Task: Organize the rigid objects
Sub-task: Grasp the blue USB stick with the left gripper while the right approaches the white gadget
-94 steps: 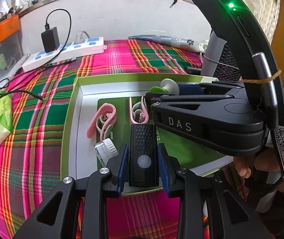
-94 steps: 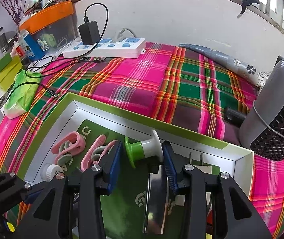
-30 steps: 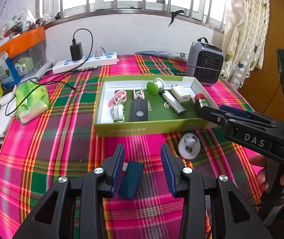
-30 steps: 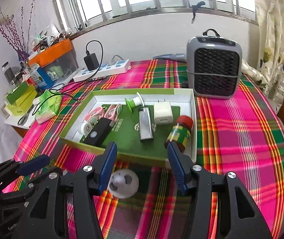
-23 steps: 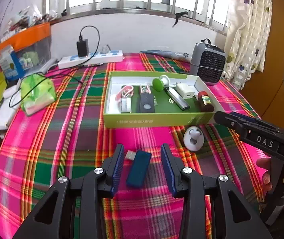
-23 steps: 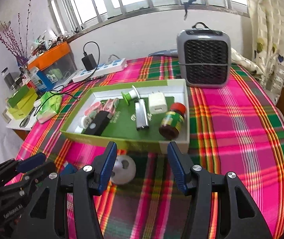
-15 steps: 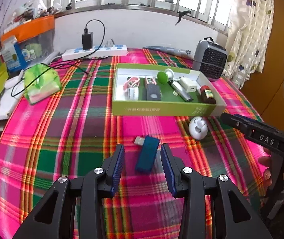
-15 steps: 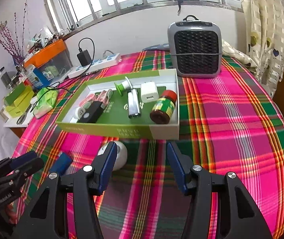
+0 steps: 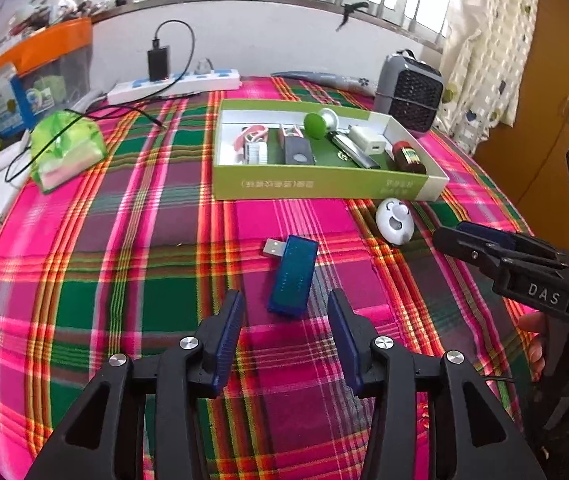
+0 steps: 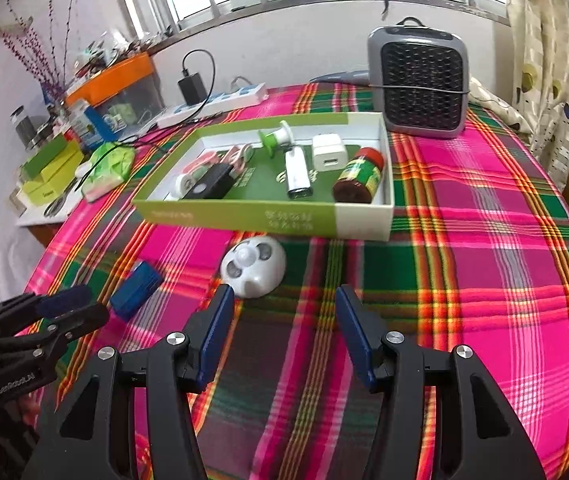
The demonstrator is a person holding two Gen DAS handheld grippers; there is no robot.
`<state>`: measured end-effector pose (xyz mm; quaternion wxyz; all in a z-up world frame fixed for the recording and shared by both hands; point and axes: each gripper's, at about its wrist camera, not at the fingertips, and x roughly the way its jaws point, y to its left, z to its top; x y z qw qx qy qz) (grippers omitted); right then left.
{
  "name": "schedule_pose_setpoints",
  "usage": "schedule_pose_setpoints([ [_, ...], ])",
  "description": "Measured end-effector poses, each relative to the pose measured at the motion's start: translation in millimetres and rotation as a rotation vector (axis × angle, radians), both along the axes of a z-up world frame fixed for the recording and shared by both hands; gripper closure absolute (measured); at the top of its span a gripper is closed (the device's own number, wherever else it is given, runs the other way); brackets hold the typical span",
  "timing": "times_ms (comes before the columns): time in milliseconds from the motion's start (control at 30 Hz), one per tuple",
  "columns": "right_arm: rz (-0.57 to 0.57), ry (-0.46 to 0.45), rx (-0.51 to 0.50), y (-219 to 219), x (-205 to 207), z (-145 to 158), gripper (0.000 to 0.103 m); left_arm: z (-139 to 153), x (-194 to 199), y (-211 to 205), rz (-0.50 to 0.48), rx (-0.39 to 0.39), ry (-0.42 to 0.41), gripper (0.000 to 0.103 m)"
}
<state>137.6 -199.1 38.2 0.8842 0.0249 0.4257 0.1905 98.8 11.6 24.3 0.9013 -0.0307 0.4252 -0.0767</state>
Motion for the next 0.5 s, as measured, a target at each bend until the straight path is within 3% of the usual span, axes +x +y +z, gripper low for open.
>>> schedule_pose_setpoints([
  [500,0.006,0.022,-0.039,14,2,-6,0.049,-13,33,-12,-0.042,0.062,0.045,0.060],
])
